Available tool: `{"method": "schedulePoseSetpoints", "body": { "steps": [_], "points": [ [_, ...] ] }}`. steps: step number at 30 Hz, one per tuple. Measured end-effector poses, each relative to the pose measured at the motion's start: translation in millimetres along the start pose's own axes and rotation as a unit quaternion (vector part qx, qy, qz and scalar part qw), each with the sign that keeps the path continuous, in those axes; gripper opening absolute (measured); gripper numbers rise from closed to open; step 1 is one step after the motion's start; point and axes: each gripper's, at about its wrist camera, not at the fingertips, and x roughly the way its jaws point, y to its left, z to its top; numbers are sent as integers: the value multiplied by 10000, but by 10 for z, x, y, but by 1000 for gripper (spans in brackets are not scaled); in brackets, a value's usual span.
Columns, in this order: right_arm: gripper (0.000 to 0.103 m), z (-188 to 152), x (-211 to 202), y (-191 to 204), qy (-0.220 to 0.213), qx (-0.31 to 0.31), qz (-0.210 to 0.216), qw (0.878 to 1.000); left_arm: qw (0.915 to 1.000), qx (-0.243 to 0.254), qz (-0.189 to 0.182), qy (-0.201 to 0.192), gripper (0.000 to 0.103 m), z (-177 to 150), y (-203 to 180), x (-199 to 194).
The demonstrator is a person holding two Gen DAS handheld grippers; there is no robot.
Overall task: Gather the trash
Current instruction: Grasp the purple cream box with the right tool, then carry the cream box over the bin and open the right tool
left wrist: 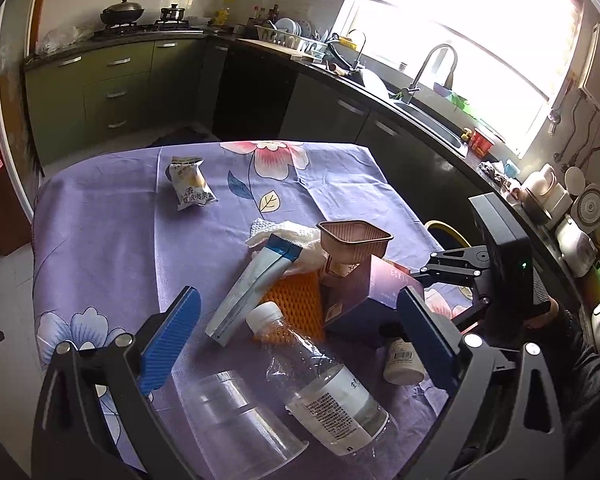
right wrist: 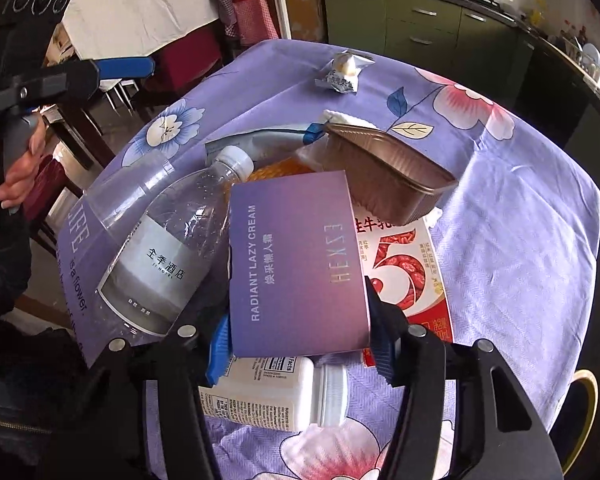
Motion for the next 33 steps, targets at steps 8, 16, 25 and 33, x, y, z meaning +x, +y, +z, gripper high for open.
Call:
{"method": "schedulePoseSetpoints", "body": {
  "steps": [8, 16, 25, 33],
  "points": [
    [53, -9, -153, 85, -239, 99, 217, 9994, 10000, -9, 25, -16, 94, -2, 10, -4],
    [53, -33, -487, 126, -618, 302, 374, 9969, 10000, 52, 68, -5, 94, -2, -24, -1],
    [53, -587, -1442, -685, -1364, 1800, -890, 9701, 9999, 161, 34, 45, 94, -9, -88, 30],
    [53, -1597, -1678, -1918, -970, 3738, -2201, 8958, 9995, 260, 7, 152, 94, 33, -220, 153]
  ]
}}
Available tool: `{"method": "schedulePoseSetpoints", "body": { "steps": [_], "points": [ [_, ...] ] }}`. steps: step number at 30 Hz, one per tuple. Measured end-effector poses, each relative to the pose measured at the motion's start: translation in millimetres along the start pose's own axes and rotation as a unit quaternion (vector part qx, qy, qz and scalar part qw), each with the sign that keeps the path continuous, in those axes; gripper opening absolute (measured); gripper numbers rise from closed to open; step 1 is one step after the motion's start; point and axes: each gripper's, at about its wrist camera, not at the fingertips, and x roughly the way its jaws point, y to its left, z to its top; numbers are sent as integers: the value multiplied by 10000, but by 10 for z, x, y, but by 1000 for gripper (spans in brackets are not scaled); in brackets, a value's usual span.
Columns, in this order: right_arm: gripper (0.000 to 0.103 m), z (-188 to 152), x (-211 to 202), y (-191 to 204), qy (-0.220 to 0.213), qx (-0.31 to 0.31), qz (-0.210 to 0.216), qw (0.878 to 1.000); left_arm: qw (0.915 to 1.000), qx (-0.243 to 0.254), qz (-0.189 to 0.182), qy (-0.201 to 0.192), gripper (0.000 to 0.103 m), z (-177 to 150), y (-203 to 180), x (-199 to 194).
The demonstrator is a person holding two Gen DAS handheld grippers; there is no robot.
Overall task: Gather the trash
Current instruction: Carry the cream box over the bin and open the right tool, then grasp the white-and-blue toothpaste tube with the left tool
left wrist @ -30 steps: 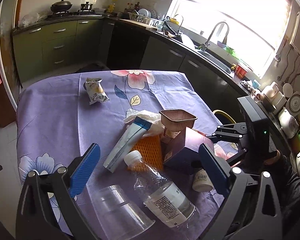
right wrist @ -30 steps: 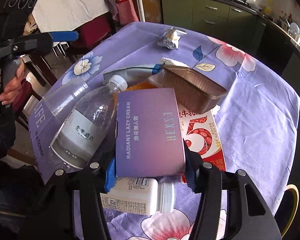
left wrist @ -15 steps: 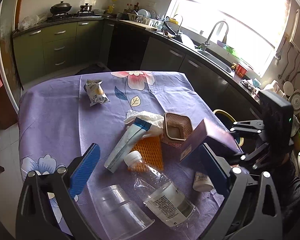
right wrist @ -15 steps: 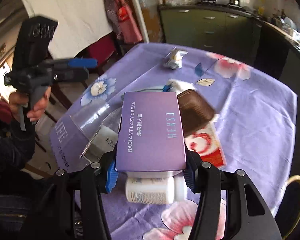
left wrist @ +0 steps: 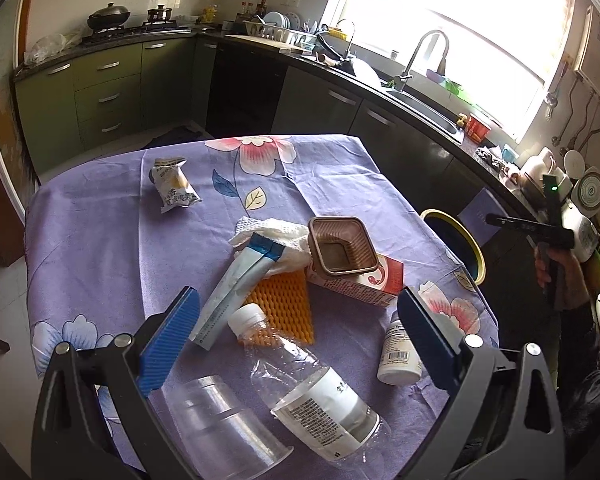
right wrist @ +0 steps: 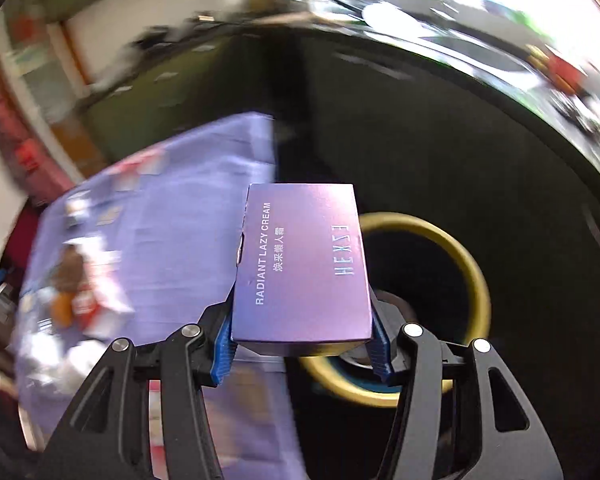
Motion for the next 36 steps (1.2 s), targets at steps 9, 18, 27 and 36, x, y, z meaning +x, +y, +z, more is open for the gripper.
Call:
{"method": "schedulePoseSetpoints", "body": {
  "steps": [9, 18, 27, 36],
  "points": [
    [55, -109, 681, -741, 482, 765, -249, 9956, 9995, 270, 92, 119, 94, 85, -203, 73],
    [60, -130, 590, -776, 362, 822, -278, 9956, 9992, 317, 108, 230, 94, 99, -234, 170],
    [60, -230, 336, -481, 237, 560, -21, 9981, 9976, 340, 306, 520, 94, 143, -15, 305],
    [60, -278, 255, -345, 255, 392, 104, 9989, 9909, 632, 96, 1183, 94, 244, 234, 687]
  ]
}}
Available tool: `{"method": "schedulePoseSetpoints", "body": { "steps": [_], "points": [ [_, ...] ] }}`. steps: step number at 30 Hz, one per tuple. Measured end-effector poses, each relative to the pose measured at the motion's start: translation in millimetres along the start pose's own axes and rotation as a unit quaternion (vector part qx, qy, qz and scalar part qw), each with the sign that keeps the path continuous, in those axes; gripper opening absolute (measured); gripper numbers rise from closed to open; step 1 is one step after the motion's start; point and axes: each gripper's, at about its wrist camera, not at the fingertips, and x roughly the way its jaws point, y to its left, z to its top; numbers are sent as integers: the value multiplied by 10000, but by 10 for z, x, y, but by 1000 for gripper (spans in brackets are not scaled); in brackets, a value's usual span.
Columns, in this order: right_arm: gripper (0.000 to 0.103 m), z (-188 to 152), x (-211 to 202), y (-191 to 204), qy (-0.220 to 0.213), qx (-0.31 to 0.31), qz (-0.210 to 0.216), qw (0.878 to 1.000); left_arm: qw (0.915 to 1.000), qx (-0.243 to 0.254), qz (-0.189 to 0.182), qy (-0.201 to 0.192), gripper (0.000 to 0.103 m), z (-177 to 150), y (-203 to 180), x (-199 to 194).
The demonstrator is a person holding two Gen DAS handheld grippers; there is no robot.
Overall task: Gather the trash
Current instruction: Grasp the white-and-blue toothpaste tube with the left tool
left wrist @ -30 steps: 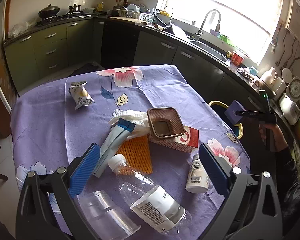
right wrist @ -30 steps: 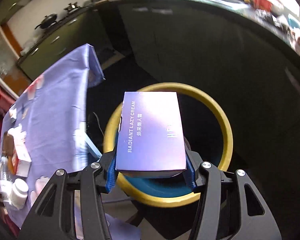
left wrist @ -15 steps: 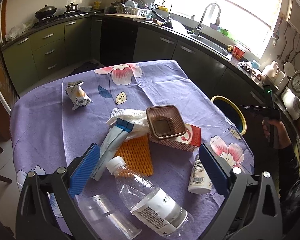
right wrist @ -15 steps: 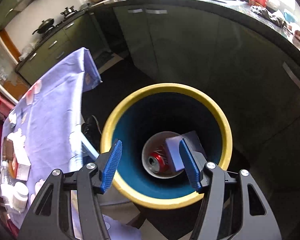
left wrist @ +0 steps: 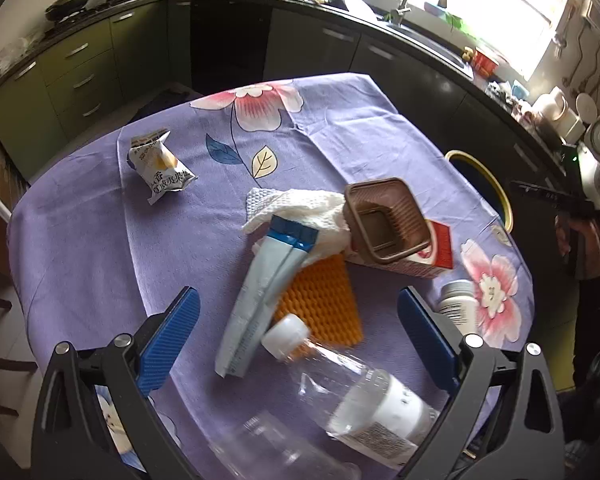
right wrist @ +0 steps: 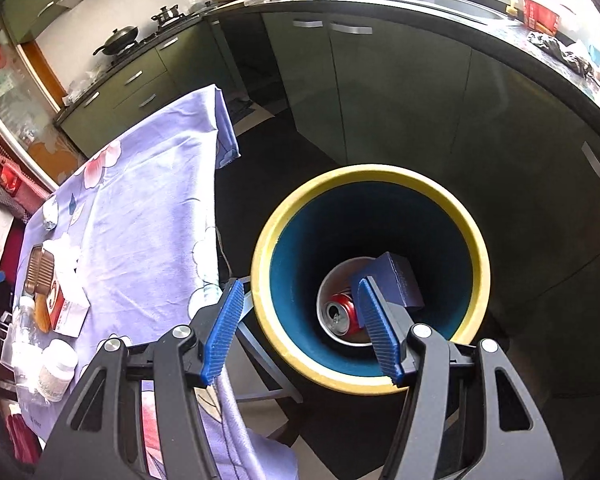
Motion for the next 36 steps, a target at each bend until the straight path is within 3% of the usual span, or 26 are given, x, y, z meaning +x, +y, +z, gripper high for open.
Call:
{"method": "schedulePoseSetpoints", "body": {
  "steps": [5, 7, 9, 16, 20, 22, 25, 32, 36],
  "points": [
    [60, -4, 27, 61, 77, -102, 1, 9999, 9990, 181, -276, 287, 93, 70, 147, 239],
    [60, 3, 48, 71, 98, -118, 6, 9999, 9979, 265, -478, 362, 86, 77, 172, 315],
    [60, 6, 50, 79, 114, -117, 33, 9999, 9972, 348, -500, 444, 77, 87, 191, 386],
    [60, 66, 144, 150, 217, -174, 48, 9996, 9948, 310, -555, 797, 69, 106, 311, 609],
    [60, 82, 210, 186, 286, -187, 53, 9994, 9934, 250, -644, 918, 59, 110, 356, 695],
    [60, 89, 235, 204, 312, -193, 57, 9993, 9925, 231, -696, 975, 45, 99, 364, 716],
    [60, 100, 245, 228, 329, -225, 55, 9992, 9917, 207, -768, 1010, 35, 76, 376, 712],
    [60, 101, 228, 271, 309, -248, 107, 9992, 9932, 114, -720, 903, 23, 78, 408, 588],
    [60, 75, 203, 268, 287, -244, 135, 9992, 9950, 28, -645, 759, 22, 89, 449, 467]
  ]
}}
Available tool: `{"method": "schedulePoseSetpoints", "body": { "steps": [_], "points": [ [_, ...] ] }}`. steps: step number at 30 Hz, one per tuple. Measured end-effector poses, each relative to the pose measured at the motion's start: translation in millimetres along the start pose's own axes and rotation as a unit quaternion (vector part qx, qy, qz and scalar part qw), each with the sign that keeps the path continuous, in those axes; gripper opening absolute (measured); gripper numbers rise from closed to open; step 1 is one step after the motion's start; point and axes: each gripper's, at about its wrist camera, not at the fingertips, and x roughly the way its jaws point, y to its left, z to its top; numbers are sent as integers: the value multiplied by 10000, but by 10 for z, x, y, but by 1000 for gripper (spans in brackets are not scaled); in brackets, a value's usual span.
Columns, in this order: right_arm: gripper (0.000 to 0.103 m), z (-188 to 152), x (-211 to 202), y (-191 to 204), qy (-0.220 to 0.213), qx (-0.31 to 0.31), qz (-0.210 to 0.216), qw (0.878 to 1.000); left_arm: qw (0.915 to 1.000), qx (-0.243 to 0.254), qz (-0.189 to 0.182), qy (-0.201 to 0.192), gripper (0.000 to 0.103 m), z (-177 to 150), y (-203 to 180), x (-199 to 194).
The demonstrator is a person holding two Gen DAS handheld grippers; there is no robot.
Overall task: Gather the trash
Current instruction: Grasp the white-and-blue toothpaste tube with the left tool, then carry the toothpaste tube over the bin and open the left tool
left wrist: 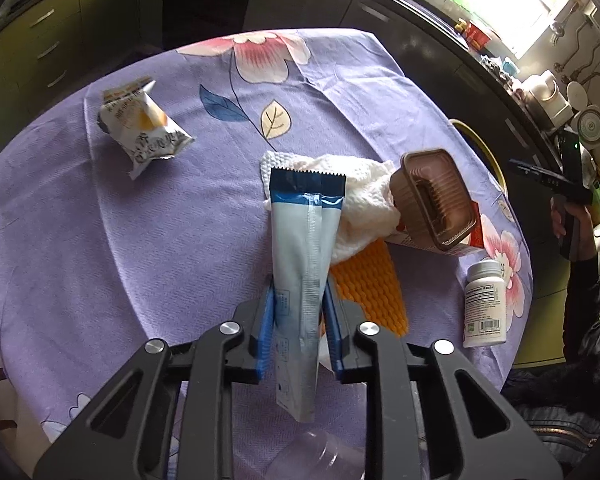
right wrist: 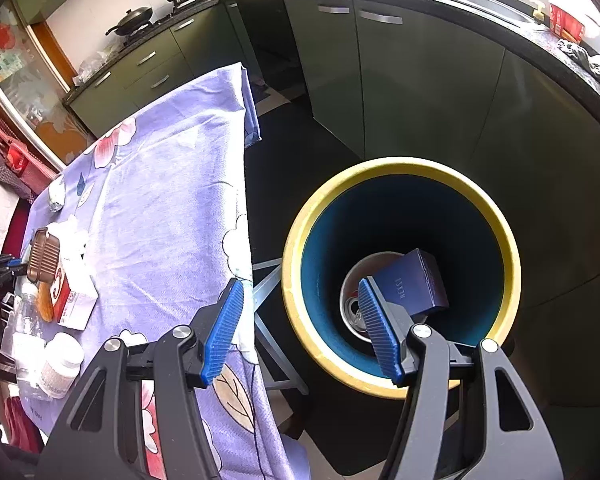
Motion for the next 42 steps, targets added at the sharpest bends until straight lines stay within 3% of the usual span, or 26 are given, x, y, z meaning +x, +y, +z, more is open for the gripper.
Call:
{"method": "schedulePoseSetpoints", "body": {
  "steps": [11, 22, 30, 34, 42],
  "points": [
    [60, -36, -119, -76, -140, 87, 39, 9999, 9991, 44, 217, -349, 21, 0, -195, -406],
    [60, -169, -218, -357, -299, 360, 55, 9989, 9940, 960, -60, -515, 21, 388, -1188, -555],
    [60, -361, -301, -837, -460, 757, -5, 9961, 9806, 1899, -456, -187, 22, 916, -2175, -50],
    [60, -478, -354, -1084, -522, 943, 34, 9942, 9690, 2381, -652, 66, 22, 1203, -2690, 343],
    [60, -720, -562, -1409, -716, 1188, 103, 9903, 9568, 2714, -936, 452, 21, 1616, -3531, 1251]
  ]
}}
